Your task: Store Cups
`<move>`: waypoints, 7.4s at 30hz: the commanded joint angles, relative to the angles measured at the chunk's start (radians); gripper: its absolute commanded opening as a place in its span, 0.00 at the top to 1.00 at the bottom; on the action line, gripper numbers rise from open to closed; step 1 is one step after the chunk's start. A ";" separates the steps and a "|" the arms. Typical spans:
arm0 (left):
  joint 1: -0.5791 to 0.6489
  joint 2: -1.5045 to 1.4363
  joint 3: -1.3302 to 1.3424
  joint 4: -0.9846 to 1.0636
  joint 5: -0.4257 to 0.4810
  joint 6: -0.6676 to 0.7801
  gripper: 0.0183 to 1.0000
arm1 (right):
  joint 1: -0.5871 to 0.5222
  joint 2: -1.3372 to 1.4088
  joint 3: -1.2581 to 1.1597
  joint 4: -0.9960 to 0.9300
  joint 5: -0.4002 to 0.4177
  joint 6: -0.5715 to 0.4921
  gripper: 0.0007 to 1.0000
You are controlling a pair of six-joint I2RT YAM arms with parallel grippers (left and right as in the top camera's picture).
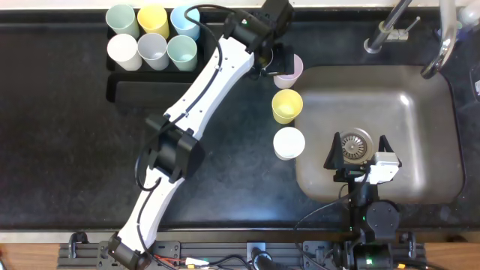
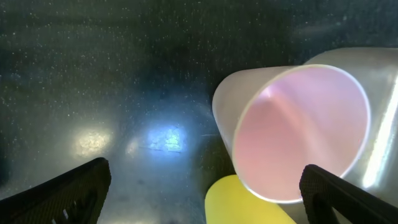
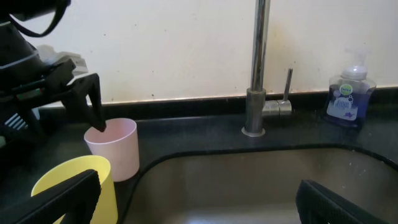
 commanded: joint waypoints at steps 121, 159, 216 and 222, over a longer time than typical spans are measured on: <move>0.789 -0.539 -0.943 0.256 -0.071 -0.239 0.98 | 0.005 -0.007 -0.013 0.005 -0.007 0.004 0.00; -0.159 -0.593 -0.846 0.318 -0.033 -0.189 0.00 | 0.005 -0.007 -0.013 0.005 -0.007 0.004 0.00; -0.091 -0.418 -0.836 0.454 -0.024 -0.186 0.58 | 0.005 -0.007 -0.013 0.005 -0.007 0.004 0.00; -0.089 -0.418 -0.797 0.484 -0.043 -0.185 0.98 | 0.005 -0.007 -0.013 0.005 -0.007 0.004 0.00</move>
